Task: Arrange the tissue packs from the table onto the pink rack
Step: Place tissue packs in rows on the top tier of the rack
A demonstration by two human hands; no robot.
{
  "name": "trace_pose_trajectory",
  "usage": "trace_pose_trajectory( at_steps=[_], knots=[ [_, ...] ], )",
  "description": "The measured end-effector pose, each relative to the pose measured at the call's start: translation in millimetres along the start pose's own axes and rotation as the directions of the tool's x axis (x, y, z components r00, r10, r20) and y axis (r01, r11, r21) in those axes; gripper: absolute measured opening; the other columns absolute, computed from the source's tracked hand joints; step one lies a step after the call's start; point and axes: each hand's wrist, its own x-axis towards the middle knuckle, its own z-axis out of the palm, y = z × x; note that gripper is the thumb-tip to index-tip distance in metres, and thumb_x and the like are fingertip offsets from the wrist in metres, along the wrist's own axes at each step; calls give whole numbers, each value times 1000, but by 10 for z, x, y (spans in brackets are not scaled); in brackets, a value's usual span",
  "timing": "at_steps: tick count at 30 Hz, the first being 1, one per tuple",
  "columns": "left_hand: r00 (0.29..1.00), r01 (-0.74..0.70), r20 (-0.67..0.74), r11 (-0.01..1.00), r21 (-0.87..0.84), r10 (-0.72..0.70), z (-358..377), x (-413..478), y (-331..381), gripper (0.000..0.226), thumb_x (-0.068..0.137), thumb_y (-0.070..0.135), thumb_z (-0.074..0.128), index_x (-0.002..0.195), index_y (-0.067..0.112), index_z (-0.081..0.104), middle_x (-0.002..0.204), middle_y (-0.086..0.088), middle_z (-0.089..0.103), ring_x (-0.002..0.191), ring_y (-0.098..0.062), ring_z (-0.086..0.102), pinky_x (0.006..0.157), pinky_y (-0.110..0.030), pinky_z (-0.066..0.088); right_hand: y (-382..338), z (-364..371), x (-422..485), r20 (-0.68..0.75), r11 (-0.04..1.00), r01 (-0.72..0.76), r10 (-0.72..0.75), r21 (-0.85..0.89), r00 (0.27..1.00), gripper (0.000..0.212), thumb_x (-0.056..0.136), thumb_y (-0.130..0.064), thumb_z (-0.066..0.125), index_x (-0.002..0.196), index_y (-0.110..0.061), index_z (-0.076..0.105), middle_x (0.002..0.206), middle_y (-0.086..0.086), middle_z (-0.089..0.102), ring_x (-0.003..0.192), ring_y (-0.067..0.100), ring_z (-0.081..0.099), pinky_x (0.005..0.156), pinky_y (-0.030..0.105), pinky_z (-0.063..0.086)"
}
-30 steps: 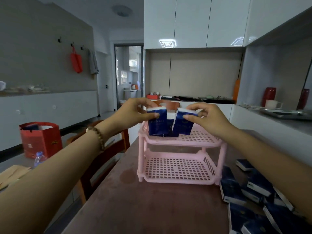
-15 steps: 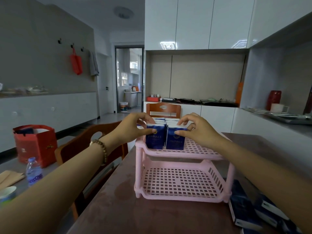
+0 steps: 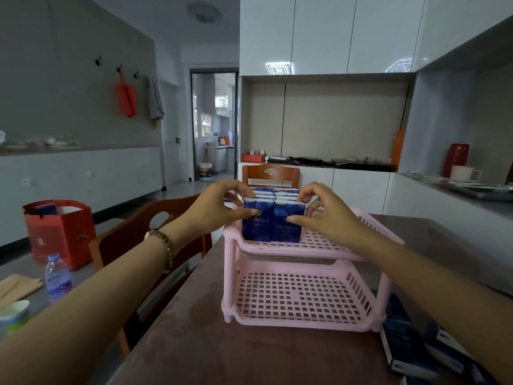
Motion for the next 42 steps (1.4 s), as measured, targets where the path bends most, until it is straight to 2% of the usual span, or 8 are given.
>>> trace_pose_trajectory(
  at_steps=[6, 14, 18, 26, 30, 33, 39, 42],
  knots=[
    [1000, 3, -5, 999, 54, -3, -32, -42, 25, 24, 76, 28, 73, 95, 32, 57, 116, 9, 55, 92, -3, 56, 64, -16, 50, -43, -45, -31, -26, 1000, 16, -17, -27, 1000, 37, 77, -22, 73, 105, -27, 49, 114, -7, 43, 85, 7, 53, 64, 11, 48],
    [1000, 13, -8, 982, 190, -12, -60, -155, 226, 31, 81, 35, 67, 110, 26, 58, 119, 8, 49, 104, -8, 50, 81, -21, 49, -163, -146, -137, -4, 996, 27, -27, -79, 1000, 41, 80, -24, 70, 117, -25, 51, 117, -7, 42, 96, 10, 51, 73, 17, 49],
    [997, -83, 39, 902, 424, 74, -15, -316, 482, 40, 85, 44, 60, 121, 27, 54, 134, 3, 47, 124, -13, 39, 98, -29, 35, -263, -318, -341, 73, 990, 65, -56, -126, 996, 50, 83, -29, 66, 129, -29, 46, 123, -16, 39, 109, 3, 46, 87, 20, 46],
    [965, -261, 149, 834, 487, 215, 470, -770, 935, 52, 84, 58, 51, 129, 30, 49, 137, 7, 44, 127, -12, 33, 105, -29, 29, -359, -783, -1310, 270, 959, -35, 114, -280, 956, 60, 77, -46, 64, 131, -43, 40, 138, -25, 27, 129, -4, 25, 107, 26, 29],
    [939, -333, 211, 874, 354, 272, 883, -1027, 1084, 44, 86, 51, 54, 123, 29, 55, 130, 7, 50, 120, -11, 39, 101, -27, 35, -226, -1003, -1889, 364, 944, -127, 239, -306, 900, 59, 69, -63, 58, 125, -49, 46, 141, -30, 34, 129, -8, 32, 110, 28, 33],
    [928, -335, 252, 912, 237, 275, 1208, -1197, 1198, 38, 86, 46, 57, 117, 25, 58, 122, 4, 57, 113, -12, 48, 94, -26, 39, -108, -1143, -2234, 291, 935, -210, 294, -287, 911, 48, 67, -65, 58, 113, -55, 51, 129, -33, 45, 119, -14, 41, 107, 27, 38],
    [892, -183, 421, 983, 6, 163, 1819, -1354, 1294, 43, 92, 47, 44, 120, 18, 60, 115, -1, 60, 106, -14, 51, 97, -31, 40, -3, -1213, -2645, 325, 907, -341, 409, -247, 853, 55, 64, -61, 66, 116, -51, 54, 130, -29, 45, 123, -8, 41, 104, 20, 34],
    [879, -97, 464, 994, -43, 105, 2004, -1348, 1193, 44, 96, 44, 34, 119, 17, 60, 103, -2, 54, 99, -16, 45, 98, -37, 37, 11, -1137, -2736, 391, 892, -359, 445, -276, 806, 63, 64, -62, 66, 124, -52, 46, 129, -31, 36, 127, -4, 29, 107, 23, 26]
  ],
)
